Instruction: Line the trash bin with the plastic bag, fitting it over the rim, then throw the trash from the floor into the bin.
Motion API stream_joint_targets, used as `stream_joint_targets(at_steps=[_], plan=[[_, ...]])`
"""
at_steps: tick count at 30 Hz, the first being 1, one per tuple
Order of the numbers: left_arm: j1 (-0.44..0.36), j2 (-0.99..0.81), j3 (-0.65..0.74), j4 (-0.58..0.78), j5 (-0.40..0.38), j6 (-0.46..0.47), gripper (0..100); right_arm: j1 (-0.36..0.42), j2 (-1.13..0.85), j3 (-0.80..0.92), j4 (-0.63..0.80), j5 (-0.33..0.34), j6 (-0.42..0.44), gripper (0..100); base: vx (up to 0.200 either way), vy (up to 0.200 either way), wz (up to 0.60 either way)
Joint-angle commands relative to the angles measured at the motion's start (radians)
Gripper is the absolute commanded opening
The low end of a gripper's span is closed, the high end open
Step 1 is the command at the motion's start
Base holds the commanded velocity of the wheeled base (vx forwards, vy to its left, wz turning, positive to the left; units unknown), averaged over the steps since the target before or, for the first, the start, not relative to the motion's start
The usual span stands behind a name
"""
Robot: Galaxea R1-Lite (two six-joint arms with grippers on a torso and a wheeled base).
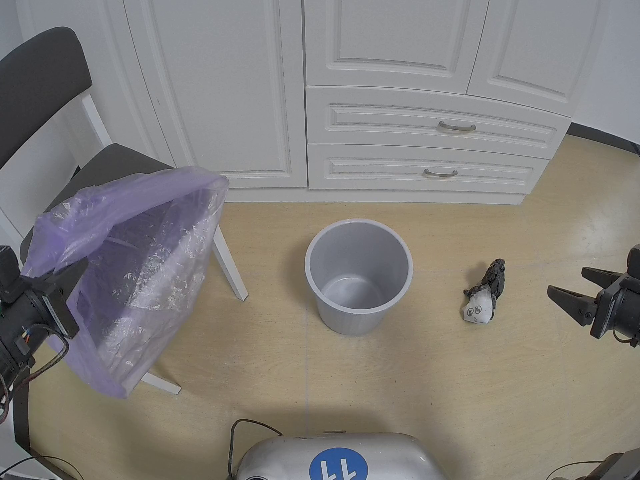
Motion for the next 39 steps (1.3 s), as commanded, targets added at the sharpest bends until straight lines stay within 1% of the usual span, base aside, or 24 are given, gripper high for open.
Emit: stream_joint_targets(at_steps=[1, 4, 6, 7, 9, 10, 11, 12, 14, 15, 18, 23, 25, 26, 28, 30, 31, 32, 33, 34, 35, 37, 38, 39], plan=[[-0.046, 0.02, -0.029, -0.029, 0.001, -0.001, 0, 0.044, 0.028, 0.006, -0.031, -0.019, 0.003, 100, 0.0, 0.0, 0.0], [-0.057, 0.048, -0.058, -0.078, 0.003, -0.006, 0, 0.164, 0.094, -0.015, -0.074, -0.057, 0.017, 100, 0.0, 0.0, 0.0], [-0.074, 0.049, -0.063, -0.104, 0.003, -0.006, 0, 0.257, 0.138, -0.011, -0.1, -0.106, 0.042, 100, 0.0, 0.0, 0.0], [-0.099, 0.049, -0.063, -0.119, 0.004, -0.006, 0, 0.325, 0.175, -0.009, -0.12, -0.151, 0.068, 100, 0.0, 0.0, 0.0], [-0.151, 0.034, -0.063, -0.151, 0.006, -0.004, 0, 0.423, 0.255, -0.012, -0.173, -0.235, 0.118, 100, 0.0, 0.0, 0.0], [-0.163, 0.031, -0.064, -0.157, 0.007, -0.004, 0, 0.441, 0.27, -0.014, -0.19, -0.252, 0.129, 100, 0.0, 0.0, 0.0], [-0.198, 0.026, -0.061, -0.177, 0.01, -0.003, 0, 0.504, 0.324, -0.018, -0.258, -0.292, 0.161, 100, 0.0, 0.0, 0.0], [-0.212, 0.025, -0.06, -0.191, 0.012, -0.003, 0, 0.549, 0.361, -0.015, -0.31, -0.315, 0.181, 100, 0.0, 0.0, 0.0], [-0.22, 0.026, -0.058, -0.21, 0.012, -0.001, 0, 0.606, 0.408, -0.006, -0.385, -0.336, 0.212, 100, 0.0, 0.0, 0.0], [-0.224, 0.028, -0.055, -0.228, 0.012, -0.004, 0, 0.653, 0.448, 0.008, -0.451, -0.359, 0.242, 100, 0.0, 0.0, 0.0], [-0.235, 0.026, -0.052, -0.245, 0.01, -0.013, 0, 0.701, 0.514, 0.034, -0.545, -0.396, 0.262, 100, 0.0, 0.0, 0.0], [-0.255, 0.003, -0.052, -0.299, 0.01, -0.029, 0, 0.751, 0.568, 0.035, -0.591, -0.396, 0.287, 100, 0.0, 0.0, 0.0], [-0.255, 0.003, -0.052, -0.299, 0.01, -0.029, 0, 0.751, 0.568, 0.035, -0.591, -0.396, 0.287, 100, 0.0, 0.0, 0.0], [-0.257, -0.023, -0.052, -0.318, 0.004, -0.027, 0, 0.8, 0.594, 0.014, -0.624, -0.386, 0.399, 100, 0.0, 0.0, 0.0], [-0.257, -0.032, -0.055, -0.32, 0.004, -0.027, 0, 0.833, 0.631, -0.018, -0.624, -0.367, 0.463, 100, 0.0, 0.0, 0.0], [-0.257, -0.032, -0.054, -0.325, 0.004, -0.026, 0, 0.839, 0.703, -0.063, -0.637, -0.332, 0.491, 100, 0.0, 0.0, 0.0], [-0.257, -0.032, -0.054, -0.325, 0.004, -0.026, 0, 0.839, 0.703, -0.063, -0.637, -0.332, 0.491, 100, 0.0, 0.0, 0.0], [-0.257, -0.043, -0.055, -0.326, 0.004, -0.024, 0, 0.842, 0.772, -0.106, -0.637, -0.321, 0.505, 100, 0.0, 0.0, 0.0], [-0.257, -0.049, -0.055, -0.326, 0.003, -0.023, 0, 0.846, 0.807, -0.112, -0.638, -0.316, 0.517, 100, 0.0, 0.0, 0.0], [-0.257, -0.05, -0.055, -0.326, 0.003, -0.024, 0, 0.853, 0.83, -0.117, -0.638, -0.316, 0.529, 100, 0.0, 0.0, 0.0], [-0.257, -0.053, -0.057, -0.326, 0.003, -0.024, 0, 0.869, 0.878, -0.121, -0.641, -0.32, 0.562, 100, 0.0, 0.0, 0.0], [-0.257, -0.053, -0.057, -0.326, 0.003, -0.023, 0, 0.876, 0.902, -0.124, -0.647, -0.323, 0.575, 100, 0.0, 0.0, 0.0], [-0.257, -0.055, -0.058, -0.326, 0.003, -0.023, 0, 0.882, 0.971, -0.138, -0.697, -0.329, 0.606, 100, 0.0, 0.0, 0.0], [-0.257, -0.055, -0.058, -0.326, 0.003, -0.023, 0, 0.882, 0.985, -0.141, -0.713, -0.33, 0.609, 100, 0.0, 0.0, 0.0]])
